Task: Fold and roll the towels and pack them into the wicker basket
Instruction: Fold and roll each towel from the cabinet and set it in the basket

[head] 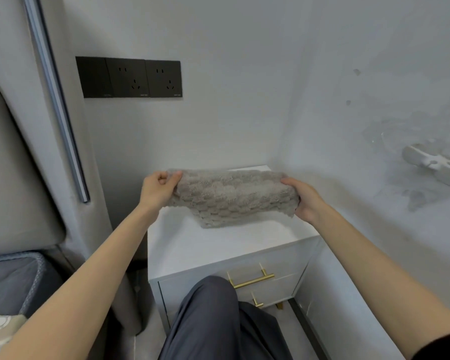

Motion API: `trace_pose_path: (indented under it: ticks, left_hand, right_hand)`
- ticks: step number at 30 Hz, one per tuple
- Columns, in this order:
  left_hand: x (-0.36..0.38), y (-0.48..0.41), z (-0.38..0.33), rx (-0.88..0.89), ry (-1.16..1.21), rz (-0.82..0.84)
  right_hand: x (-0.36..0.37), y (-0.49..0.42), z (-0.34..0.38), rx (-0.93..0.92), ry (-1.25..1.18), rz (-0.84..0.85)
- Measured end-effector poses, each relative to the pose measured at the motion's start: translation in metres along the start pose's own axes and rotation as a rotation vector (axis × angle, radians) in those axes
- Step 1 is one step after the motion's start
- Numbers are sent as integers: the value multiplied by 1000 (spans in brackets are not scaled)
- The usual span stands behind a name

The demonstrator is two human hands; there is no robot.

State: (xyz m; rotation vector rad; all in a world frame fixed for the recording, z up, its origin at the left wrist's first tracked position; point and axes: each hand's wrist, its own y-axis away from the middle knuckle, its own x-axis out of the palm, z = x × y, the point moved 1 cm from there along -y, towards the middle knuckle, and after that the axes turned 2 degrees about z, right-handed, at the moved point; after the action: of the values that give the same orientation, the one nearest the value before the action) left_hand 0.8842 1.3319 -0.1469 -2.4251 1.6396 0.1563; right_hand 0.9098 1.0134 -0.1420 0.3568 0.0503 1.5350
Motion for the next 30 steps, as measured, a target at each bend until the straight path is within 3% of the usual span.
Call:
trace_pose_path:
  ticks: [5, 8, 12, 16, 18, 22, 25, 27, 30]
  left_hand:
    - [-3, 2, -29, 20, 91, -29]
    - [-9, 4, -34, 5, 80, 96]
    - [-12, 13, -34, 116, -121, 237]
    - [-14, 22, -26, 208, -359, 213]
    - [-16, 24, -22, 233, -422, 191]
    - [-19, 28, -18, 303, -526, 195]
    - [-21, 29, -19, 326, -563, 196]
    - [-20, 29, -20, 326, -574, 172]
    - [-16, 32, -22, 195, -324, 224]
  right_hand:
    - [-4, 17, 17, -107, -76, 58]
    - [-8, 21, 20, -146, -88, 32]
    - [-15, 28, 16, -214, -93, -12]
    - [-22, 36, 6, -240, -87, -78]
    - [-26, 39, 0, -276, 39, -67]
    - [-34, 45, -11, -390, 569, -56]
    - [-37, 49, -12, -465, 749, -116]
    - [-37, 49, -11, -489, 771, -130]
    - [-36, 49, -11, -436, 551, -78]
